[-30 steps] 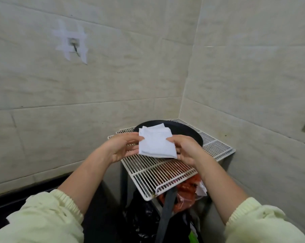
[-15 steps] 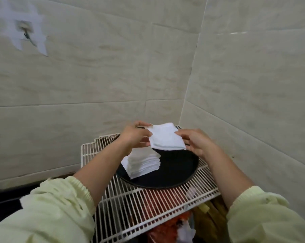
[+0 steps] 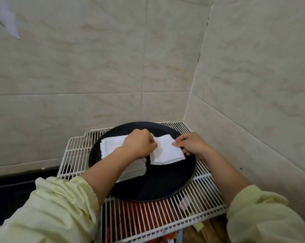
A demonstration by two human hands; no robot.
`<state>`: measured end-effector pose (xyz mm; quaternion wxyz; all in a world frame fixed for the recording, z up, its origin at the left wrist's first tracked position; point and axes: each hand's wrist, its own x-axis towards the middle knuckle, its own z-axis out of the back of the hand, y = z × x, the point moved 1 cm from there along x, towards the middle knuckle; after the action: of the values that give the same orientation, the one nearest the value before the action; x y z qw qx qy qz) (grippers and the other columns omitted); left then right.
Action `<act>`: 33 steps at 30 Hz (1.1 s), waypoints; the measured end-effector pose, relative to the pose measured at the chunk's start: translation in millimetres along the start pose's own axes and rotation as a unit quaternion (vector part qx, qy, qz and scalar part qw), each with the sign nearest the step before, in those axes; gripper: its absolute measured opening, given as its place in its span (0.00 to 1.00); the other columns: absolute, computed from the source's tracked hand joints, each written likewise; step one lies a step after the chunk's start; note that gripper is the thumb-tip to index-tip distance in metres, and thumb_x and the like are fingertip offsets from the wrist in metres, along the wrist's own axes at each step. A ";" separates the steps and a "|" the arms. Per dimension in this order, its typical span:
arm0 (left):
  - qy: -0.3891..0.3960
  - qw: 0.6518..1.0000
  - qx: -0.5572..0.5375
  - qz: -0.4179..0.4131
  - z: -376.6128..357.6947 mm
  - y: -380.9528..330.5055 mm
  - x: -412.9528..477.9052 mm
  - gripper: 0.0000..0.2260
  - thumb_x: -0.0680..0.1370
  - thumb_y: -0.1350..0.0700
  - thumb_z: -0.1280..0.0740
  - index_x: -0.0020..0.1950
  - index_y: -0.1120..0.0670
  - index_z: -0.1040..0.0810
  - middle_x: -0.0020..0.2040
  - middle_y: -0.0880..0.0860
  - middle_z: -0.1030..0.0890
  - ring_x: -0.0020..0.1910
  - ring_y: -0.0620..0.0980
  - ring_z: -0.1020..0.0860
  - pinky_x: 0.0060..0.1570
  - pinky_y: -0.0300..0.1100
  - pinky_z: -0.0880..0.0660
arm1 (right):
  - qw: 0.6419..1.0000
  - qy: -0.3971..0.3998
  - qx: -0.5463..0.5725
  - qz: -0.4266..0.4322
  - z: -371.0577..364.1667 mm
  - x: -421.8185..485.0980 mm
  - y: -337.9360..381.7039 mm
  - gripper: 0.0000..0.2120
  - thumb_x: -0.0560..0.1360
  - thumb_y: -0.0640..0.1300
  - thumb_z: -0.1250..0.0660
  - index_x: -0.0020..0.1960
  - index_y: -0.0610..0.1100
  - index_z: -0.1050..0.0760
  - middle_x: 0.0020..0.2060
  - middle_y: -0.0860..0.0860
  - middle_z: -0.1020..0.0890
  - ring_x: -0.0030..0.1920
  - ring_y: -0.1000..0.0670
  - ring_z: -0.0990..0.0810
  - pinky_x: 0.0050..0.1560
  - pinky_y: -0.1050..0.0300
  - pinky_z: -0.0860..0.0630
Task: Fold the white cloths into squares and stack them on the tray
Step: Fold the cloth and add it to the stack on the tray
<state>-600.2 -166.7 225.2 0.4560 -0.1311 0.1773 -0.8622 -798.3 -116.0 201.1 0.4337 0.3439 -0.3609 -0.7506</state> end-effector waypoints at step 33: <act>-0.263 0.963 -0.037 0.052 63.6 92.8 -95.9 0.10 0.78 0.53 0.37 0.49 0.54 0.17 0.47 0.55 0.20 0.45 0.55 0.20 0.48 0.48 0.24 | 0.945 -0.024 -0.124 0.302 -100.3 -67.2 119.1 0.05 0.74 0.42 0.31 0.50 0.44 0.21 0.35 0.58 0.24 0.37 0.55 0.26 0.42 0.60 0.30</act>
<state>-454.2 -147.0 237.0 0.5260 -0.3606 0.0890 -0.7651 -641.2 -123.2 264.4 0.6703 0.1443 -0.3619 -0.6315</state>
